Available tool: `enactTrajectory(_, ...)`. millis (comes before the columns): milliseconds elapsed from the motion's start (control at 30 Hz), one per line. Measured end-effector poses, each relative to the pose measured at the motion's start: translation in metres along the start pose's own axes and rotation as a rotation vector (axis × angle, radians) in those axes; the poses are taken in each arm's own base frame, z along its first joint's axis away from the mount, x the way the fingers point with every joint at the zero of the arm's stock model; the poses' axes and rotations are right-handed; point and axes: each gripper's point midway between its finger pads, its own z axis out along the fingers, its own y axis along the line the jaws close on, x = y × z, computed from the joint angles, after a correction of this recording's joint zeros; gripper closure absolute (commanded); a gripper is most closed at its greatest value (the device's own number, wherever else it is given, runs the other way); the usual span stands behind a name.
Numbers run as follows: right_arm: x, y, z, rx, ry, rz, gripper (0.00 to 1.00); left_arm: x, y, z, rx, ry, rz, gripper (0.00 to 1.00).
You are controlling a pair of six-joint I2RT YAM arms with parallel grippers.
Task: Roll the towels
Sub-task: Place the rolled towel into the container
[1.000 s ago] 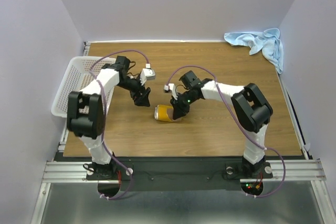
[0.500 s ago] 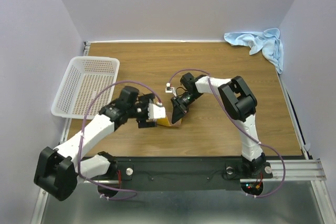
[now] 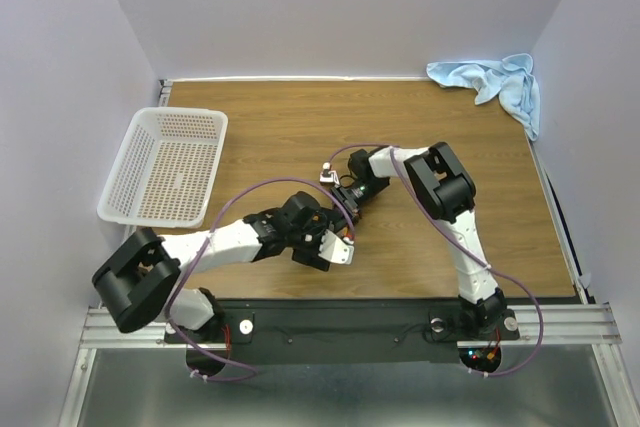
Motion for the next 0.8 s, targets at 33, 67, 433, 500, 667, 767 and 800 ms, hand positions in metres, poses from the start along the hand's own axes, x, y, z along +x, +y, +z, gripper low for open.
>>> enactTrajectory(33,-0.001,0.001,0.0,-0.01,-0.001,0.012,0.99,0.002,-0.002,0.005,0.007,0.009,0.0,0.01)
enactTrajectory(67,-0.001,0.001,-0.001,-0.019,-0.002,0.022,0.99,0.004,-0.002,0.009,0.01,0.017,0.0,0.01)
enactTrajectory(433,0.003,0.012,-0.005,-0.099,0.017,-0.034,0.99,0.01,0.004,0.034,0.034,0.058,-0.034,0.61)
enactTrajectory(500,0.004,0.013,-0.005,-0.102,0.018,-0.068,0.94,0.009,0.003,0.033,0.05,0.059,-0.036,0.65)
enactTrajectory(667,0.008,0.016,-0.006,-0.108,0.015,-0.097,0.62,0.006,0.0,0.032,0.084,0.055,-0.032,0.83)
enactTrajectory(767,0.022,0.013,-0.009,-0.055,0.021,-0.011,0.45,-0.001,-0.008,0.03,0.131,0.025,-0.05,0.89)
enactTrajectory(800,0.025,0.012,-0.013,-0.022,0.019,0.016,0.43,-0.003,-0.01,0.029,0.138,0.02,-0.056,0.92)
